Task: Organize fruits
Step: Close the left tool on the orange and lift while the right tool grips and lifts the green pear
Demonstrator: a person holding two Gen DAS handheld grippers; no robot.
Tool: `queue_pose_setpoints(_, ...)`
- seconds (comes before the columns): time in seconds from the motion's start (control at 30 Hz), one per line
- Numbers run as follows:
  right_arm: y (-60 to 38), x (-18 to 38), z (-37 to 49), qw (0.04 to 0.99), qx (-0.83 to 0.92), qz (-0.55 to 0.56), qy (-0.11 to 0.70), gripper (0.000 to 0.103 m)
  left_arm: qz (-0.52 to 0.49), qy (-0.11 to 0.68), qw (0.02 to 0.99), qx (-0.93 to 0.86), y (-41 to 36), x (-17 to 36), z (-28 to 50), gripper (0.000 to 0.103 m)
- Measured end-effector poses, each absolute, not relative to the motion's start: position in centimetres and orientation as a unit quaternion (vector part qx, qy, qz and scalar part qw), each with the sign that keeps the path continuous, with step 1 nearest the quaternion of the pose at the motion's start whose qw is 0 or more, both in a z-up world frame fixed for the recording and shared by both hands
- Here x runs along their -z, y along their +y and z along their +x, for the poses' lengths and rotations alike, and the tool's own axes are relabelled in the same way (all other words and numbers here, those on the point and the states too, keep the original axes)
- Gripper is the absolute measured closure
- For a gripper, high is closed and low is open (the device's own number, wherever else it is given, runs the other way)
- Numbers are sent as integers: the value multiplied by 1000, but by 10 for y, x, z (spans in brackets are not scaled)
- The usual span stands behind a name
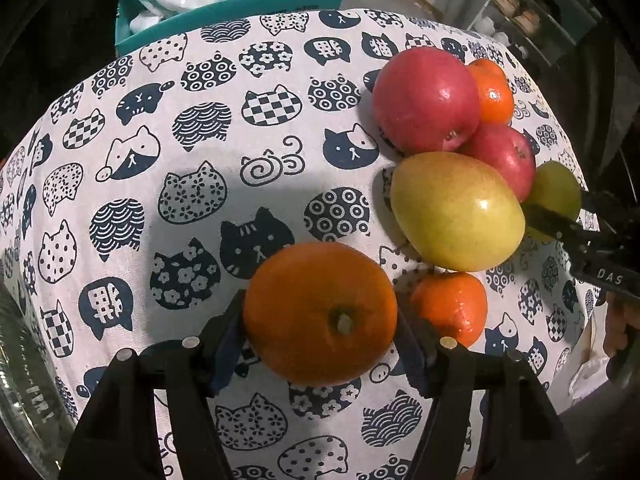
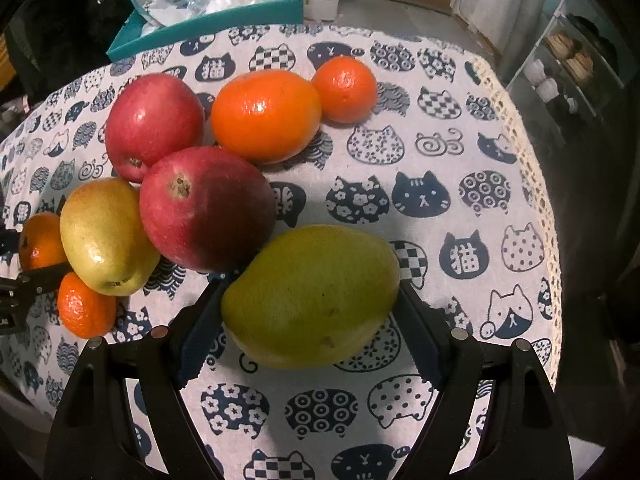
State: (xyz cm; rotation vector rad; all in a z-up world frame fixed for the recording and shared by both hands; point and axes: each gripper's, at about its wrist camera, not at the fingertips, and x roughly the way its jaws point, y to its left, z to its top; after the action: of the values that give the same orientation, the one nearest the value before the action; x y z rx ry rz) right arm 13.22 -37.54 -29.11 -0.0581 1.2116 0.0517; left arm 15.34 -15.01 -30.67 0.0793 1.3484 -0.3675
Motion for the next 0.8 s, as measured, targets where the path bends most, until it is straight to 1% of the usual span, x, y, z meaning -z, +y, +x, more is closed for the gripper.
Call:
queue_pose_setpoints(0.27,-376,259,122,847,-17,-27,531,21,28,609,777,156,-139,293,147,35)
queue_pose_setpoints(0.43,-369,235,118,864,-21,-22,503,21,15,585,796,155,-130,265,141,35)
queue_pose_setpoints(0.8,-352,180,108,897,-41,-21,439,21,20,510,844,164,-127,189,119,35)
